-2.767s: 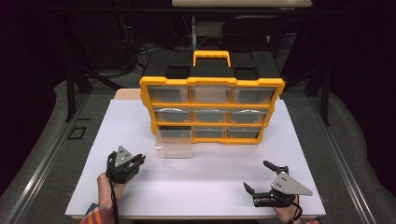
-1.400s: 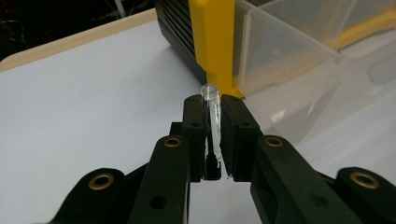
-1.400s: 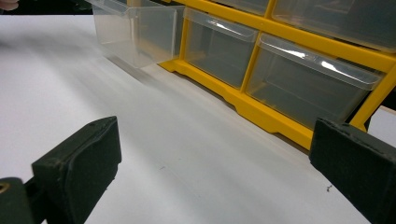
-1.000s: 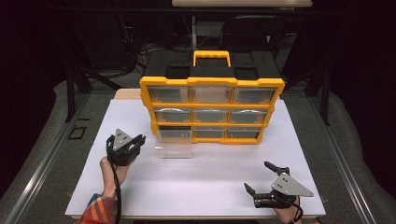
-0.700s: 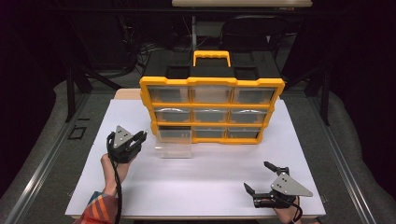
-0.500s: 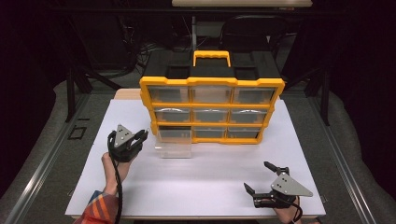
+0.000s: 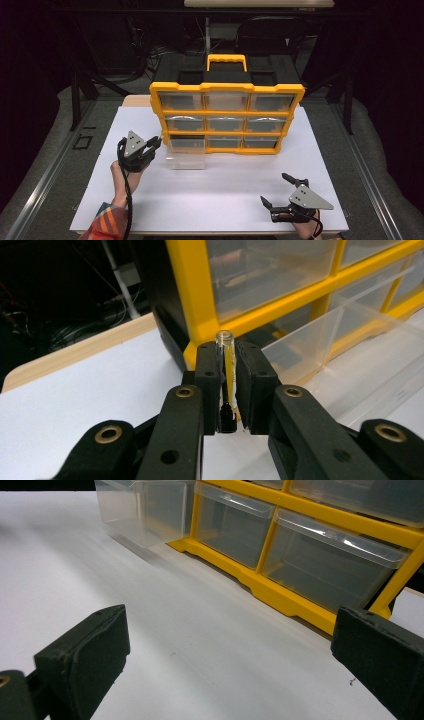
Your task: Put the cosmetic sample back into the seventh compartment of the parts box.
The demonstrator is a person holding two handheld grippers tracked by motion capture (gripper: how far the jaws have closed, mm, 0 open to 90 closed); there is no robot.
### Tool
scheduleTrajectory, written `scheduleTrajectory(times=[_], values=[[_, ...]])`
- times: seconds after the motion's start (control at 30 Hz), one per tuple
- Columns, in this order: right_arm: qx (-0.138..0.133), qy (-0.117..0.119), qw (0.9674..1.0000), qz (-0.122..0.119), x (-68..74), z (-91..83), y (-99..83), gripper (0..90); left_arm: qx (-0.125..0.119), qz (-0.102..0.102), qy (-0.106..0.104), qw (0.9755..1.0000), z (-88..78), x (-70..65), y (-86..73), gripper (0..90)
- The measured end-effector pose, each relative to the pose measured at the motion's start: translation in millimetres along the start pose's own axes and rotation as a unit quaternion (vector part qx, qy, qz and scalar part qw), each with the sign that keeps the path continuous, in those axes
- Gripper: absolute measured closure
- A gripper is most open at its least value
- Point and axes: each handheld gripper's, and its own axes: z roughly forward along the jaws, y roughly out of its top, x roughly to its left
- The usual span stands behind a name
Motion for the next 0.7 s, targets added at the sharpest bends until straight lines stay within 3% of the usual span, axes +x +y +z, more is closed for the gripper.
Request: scheduleTrajectory(times=[0.7], values=[[-0.001, -0.002, 1.0000, -0.002, -0.1, -1.0, 0.4, 1.6, -0.023, 0.015, -0.028, 0.9992, 0.7, -15.5, 18.6, 80.5]])
